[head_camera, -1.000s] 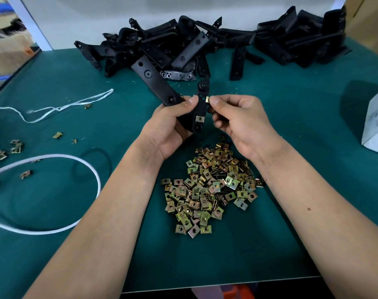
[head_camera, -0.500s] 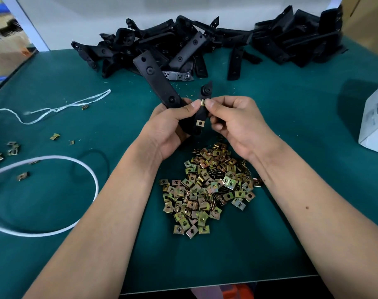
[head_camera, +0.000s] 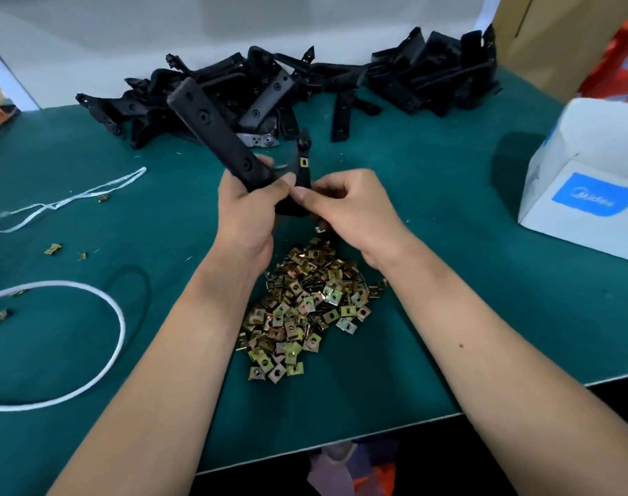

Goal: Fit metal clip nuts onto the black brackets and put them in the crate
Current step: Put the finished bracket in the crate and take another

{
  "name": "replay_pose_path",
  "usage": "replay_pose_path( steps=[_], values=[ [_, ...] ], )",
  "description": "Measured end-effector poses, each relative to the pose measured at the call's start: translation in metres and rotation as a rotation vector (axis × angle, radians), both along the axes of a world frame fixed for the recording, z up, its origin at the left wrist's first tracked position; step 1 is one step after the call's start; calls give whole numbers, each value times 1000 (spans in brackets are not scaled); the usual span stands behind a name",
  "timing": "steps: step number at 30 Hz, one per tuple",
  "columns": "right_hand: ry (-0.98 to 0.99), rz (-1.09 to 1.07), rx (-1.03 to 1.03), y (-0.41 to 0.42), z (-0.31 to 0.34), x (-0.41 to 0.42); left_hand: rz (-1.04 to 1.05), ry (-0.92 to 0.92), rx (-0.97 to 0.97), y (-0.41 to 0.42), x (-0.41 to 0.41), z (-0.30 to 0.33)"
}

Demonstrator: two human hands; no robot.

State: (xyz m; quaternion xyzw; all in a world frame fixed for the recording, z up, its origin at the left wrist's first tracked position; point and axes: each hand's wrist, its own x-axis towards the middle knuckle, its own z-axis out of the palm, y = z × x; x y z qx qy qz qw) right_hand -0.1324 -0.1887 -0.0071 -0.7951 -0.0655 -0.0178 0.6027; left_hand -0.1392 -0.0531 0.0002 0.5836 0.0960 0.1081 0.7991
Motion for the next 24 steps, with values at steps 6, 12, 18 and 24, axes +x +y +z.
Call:
replay_pose_path(
  steps=[6, 12, 18, 24],
  values=[
    [-179, -198, -14, -44, 19, -17, 6, -130, -17, -60, -14, 21],
    [-250, -431, 78, -119, 34, -58, 10, -338, 120, -173, -39, 41],
    [-279, -672, 60, -228, 47, -115, -186, -430, 147, -290, -73, 55],
    [-254, -815, 216, -361, 46, -202, -661, -209, 106, -407, -130, 45]
  ],
)
